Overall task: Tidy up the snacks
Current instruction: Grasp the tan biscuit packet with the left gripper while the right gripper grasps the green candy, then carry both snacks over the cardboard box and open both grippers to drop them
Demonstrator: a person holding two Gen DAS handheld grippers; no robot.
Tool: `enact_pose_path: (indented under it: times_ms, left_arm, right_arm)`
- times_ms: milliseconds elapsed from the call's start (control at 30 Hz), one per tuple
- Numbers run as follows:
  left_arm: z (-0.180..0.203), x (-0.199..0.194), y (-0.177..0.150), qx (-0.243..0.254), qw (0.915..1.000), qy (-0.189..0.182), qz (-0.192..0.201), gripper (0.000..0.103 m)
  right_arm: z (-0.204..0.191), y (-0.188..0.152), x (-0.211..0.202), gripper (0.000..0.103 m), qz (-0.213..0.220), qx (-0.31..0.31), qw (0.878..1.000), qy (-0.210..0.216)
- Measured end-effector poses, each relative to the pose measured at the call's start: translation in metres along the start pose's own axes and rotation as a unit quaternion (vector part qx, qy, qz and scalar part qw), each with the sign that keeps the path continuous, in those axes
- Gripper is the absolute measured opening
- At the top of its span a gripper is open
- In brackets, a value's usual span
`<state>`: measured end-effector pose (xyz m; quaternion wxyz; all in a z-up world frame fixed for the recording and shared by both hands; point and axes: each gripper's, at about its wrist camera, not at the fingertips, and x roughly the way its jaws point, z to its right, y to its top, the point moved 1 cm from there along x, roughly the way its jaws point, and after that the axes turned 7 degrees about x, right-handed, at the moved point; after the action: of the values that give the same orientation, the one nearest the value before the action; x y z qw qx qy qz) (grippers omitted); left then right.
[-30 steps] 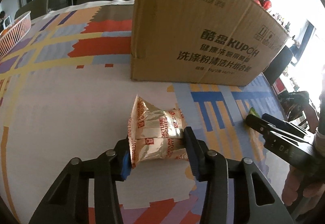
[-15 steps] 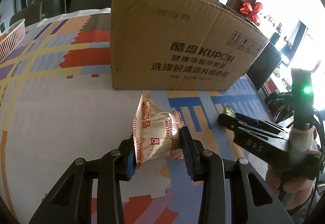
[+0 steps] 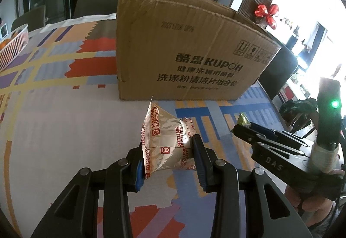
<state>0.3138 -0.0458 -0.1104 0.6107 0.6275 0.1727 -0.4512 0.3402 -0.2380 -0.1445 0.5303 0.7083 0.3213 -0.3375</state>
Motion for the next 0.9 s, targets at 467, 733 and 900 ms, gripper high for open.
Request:
enact_pose_path:
  times_ms: [467, 733, 900]
  left_arm:
    - [0.020, -0.043, 0.012, 0.020, 0.9988, 0.010, 0.045, 0.038]
    - [0.027, -0.072, 0.026, 0.022, 0.9966, 0.017, 0.078, 0.038]
    - [0.031, -0.086, 0.037, 0.030, 0.9945, 0.022, 0.098, 0.038]
  right_arm:
    - [-0.014, -0.001, -0.067, 0.030, 0.062, -0.020, 0.998, 0.024]
    - [-0.016, 0.009, -0.099, 0.030, 0.102, -0.026, 0.994, 0.034]
    - [-0.018, 0.017, -0.116, 0.030, 0.124, -0.028, 0.991, 0.041]
